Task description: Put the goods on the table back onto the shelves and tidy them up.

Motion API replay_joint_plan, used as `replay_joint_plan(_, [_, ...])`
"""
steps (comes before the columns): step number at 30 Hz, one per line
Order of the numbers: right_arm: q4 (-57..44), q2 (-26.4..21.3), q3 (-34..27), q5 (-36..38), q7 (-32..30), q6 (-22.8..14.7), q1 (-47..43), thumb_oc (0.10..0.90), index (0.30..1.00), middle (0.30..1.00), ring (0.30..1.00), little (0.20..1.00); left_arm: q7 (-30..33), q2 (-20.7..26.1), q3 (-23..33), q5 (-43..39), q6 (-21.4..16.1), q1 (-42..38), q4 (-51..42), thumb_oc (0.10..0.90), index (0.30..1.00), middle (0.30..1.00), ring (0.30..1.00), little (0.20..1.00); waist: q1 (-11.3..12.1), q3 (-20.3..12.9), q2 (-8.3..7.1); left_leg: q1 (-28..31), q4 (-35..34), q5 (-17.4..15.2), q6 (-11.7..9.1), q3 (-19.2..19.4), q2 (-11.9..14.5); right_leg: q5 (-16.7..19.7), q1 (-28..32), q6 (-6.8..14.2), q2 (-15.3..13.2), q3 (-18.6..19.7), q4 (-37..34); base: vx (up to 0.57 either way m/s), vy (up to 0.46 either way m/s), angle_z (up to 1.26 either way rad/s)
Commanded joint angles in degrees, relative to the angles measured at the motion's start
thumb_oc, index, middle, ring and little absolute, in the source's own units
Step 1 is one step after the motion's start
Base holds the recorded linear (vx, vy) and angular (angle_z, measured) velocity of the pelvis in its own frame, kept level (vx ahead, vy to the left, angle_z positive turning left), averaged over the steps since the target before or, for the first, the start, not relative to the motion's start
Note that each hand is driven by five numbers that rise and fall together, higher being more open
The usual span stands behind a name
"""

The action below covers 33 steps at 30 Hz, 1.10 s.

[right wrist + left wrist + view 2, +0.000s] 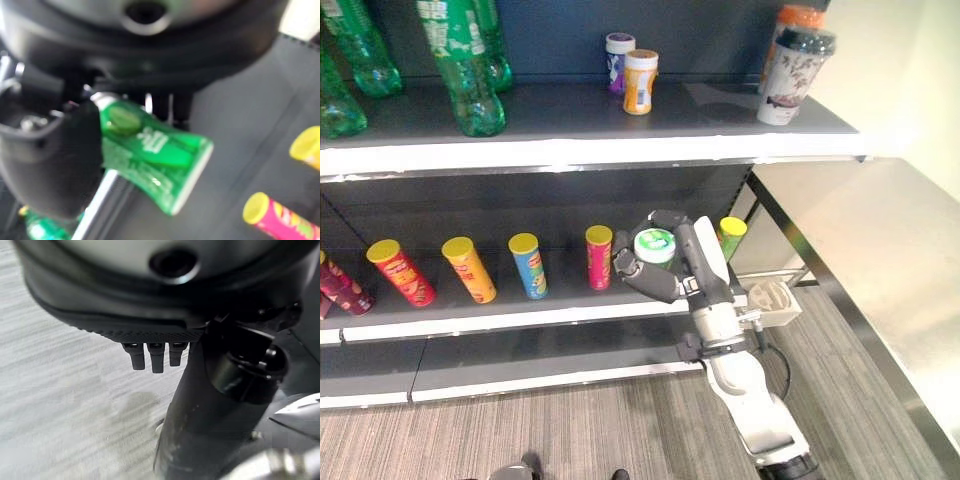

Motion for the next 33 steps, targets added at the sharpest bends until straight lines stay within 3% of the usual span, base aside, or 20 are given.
replay_joint_plan(1, [-7.12,-0.2,-3.8,-1.03,-2.41,-5.74,-3.89,0.4,0.3,0.3,0.3,0.3,0.26,-3.6,-1.99,0.21,-3.56,-3.85,-1.33,0.8,0.9,0.9,0.9,0.9,1.15,-1.92,-0.23,2.66,0.74,2.2,1.87,0.0,-1.88,0.29,-1.36,5.67,-0.84,0.21,0.31,0.11,0.111,-0.23])
replay_joint_plan(5, [-8.36,0.44,-5.59,-0.46,-1.39,-5.42,-0.86,0.4,0.3,0.3,0.3,0.3,-0.19,-3.98,-1.44,1.13,-2.84,-4.33,1.64,0.8,0.9,0.9,0.9,0.9,-0.17,-4.41,0.28,7.43,-4.17,2.94,2.56,0.59,-2.99,0.03,-1.0,5.68,-1.13,0.21,0.64,0.13,0.131,-0.23])
replay_joint_plan(11, [-9.48,0.96,-7.6,0.7,-0.32,-5.39,2.8,0.4,0.3,0.3,0.3,0.3,-0.26,-3.59,-1.88,2.86,-2.84,-4.26,1.24,0.8,0.9,0.9,0.9,0.9,-1.13,-5.61,0.04,10.31,-4.55,1.23,3.5,1.6,-3.68,-0.07,-0.44,6.23,-2.07,0.82,1.37,0.05,0.066,0.03])
replay_joint_plan(13, [-10.09,0.96,-8.29,4.58,1.53,-6.03,4.25,0.4,0.3,0.3,0.3,0.3,-0.57,-3.69,-2.27,3.2,-2.88,-4.11,1.2,0.8,0.9,0.9,0.9,0.9,-1.54,-5.84,0.06,10.85,-4.69,0.83,3.73,2.05,-3.8,0.03,-0.41,6.51,-2.27,0.97,1.42,0.0,0.049,-0.01])
replay_joint_plan(14, [-12.54,-0.84,-10.54,12.95,5.79,-7.86,5.86,0.4,0.3,0.3,0.3,0.3,-1.66,-3.57,-1.7,2.61,-2.95,-4.17,1.95,0.8,0.9,0.9,0.9,0.9,-2.3,-6.12,-0.1,11.08,-4.7,0.53,3.8,2.49,-3.88,0.32,-0.74,6.82,-2.38,1.17,1.62,-0.01,0.035,-0.1])
replay_joint_plan(18, [-14.03,-3.43,-13.8,18.03,8.02,-8.49,6.47,0.4,0.3,0.3,0.3,0.3,-2.74,-3.54,-1.25,2.3,-3.0,-4.09,2.62,0.8,0.9,0.9,0.9,0.9,-2.66,-6.34,-0.2,11.12,-4.7,0.26,3.83,2.93,-3.81,0.47,-1.01,6.94,-2.37,1.39,1.75,-0.01,0.025,-0.05])
replay_joint_plan(19, [-13.97,-6.69,-16.28,25.61,10.6,-9.45,5.38,0.4,0.3,0.3,0.3,0.3,-3.68,-3.49,-0.73,1.61,-3.04,-3.75,3.35,0.8,0.9,0.9,0.9,0.9,-3.04,-6.67,-0.58,11.39,-4.7,-0.06,3.9,3.33,-3.82,0.82,-1.38,7.24,-2.33,1.65,1.73,-0.01,0.029,-0.12])
replay_joint_plan(20, [-13.69,-7.91,-16.89,28.42,11.28,-9.66,4.63,0.4,0.3,0.3,0.3,0.3,-3.96,-3.51,-0.48,1.05,-3.01,-3.71,3.7,0.8,0.9,0.9,0.9,0.9,-3.05,-6.69,-0.67,11.47,-4.7,-0.13,3.97,3.51,-3.8,0.98,-1.66,7.39,-2.33,1.75,1.92,-0.04,0.048,-0.19])
replay_joint_plan(21, [-13.62,-11.34,-18.08,35.18,13.41,-10.14,1.98,0.4,0.3,0.3,0.3,0.3,-4.48,-3.11,0.07,-0.31,-3.0,-4.12,4.11,0.8,0.9,0.9,0.9,0.9,-3.05,-6.6,-0.98,11.67,-4.7,-0.43,4.31,3.85,-3.69,1.15,-3.25,7.78,-2.23,2.06,4.34,-0.04,0.029,-0.28])
replay_joint_plan(24, [-13.22,-14.64,-17.55,40.41,14.4,-10.49,-3.15,0.4,0.3,0.3,0.3,0.3,-4.81,-2.2,0.18,-0.93,-2.78,-4.87,4.29,0.8,0.9,0.9,0.9,0.9,-2.82,-5.37,-1.12,11.94,-4.7,-0.78,5.04,4.96,-3.33,0.64,-6.56,8.54,-2.32,1.87,11.42,-0.07,0.046,-0.43])
replay_joint_plan(26, [-12.93,-17.05,-16.21,43.76,14.9,-10.02,-7.81,0.4,0.3,0.3,0.3,0.3,-5.02,-1.34,-0.52,-0.73,-2.49,-5.51,4.67,0.8,0.9,0.9,0.9,0.9,-3.12,-3.41,-1.17,13.23,-4.7,-1.03,5.93,6.1,-3.01,2.2,-10.39,11.08,-3.03,0.96,21.26,-0.07,0.065,-0.75])
replay_joint_plan(28, [-13.48,-18.5,-15.97,45.66,15.46,-10.11,-10.36,0.4,0.3,0.3,0.3,0.3,-5.25,-0.82,-2.2,0.72,-2.53,-5.96,4.68,0.8,0.9,0.9,0.9,0.9,-3.62,-2.76,-1.12,14.26,-4.7,-1.53,6.13,6.25,-2.8,3.18,-12.3,12.21,-3.4,0.78,26.27,-0.01,0.026,-0.74])
replay_joint_plan(31, [-12.63,-19.46,-14.59,49.69,14.98,-10.66,-15.08,0.4,0.3,0.3,0.3,0.3,-5.16,-0.22,-4.77,2.88,-2.73,-6.12,4.0,0.8,0.9,0.9,0.9,0.9,-2.61,-3.22,-0.5,14.0,-4.7,-1.92,5.41,6.48,-1.72,2.66,-11.55,11.09,-9.67,-2.74,23.33,0.02,-0.07,-0.01])
replay_joint_plan(33, [-12.27,-20.71,-14.13,51.2,14.3,-10.45,-17.04,0.4,0.3,0.3,0.3,0.3,-5.43,-0.3,-6.01,3.25,-2.74,-6.77,4.19,0.8,0.9,0.9,0.9,0.9,-2.56,-3.71,-0.53,13.19,-4.7,-2.36,4.82,5.77,-1.35,3.94,-10.75,11.0,-13.02,-2.73,18.88,0.01,-0.099,0.03])
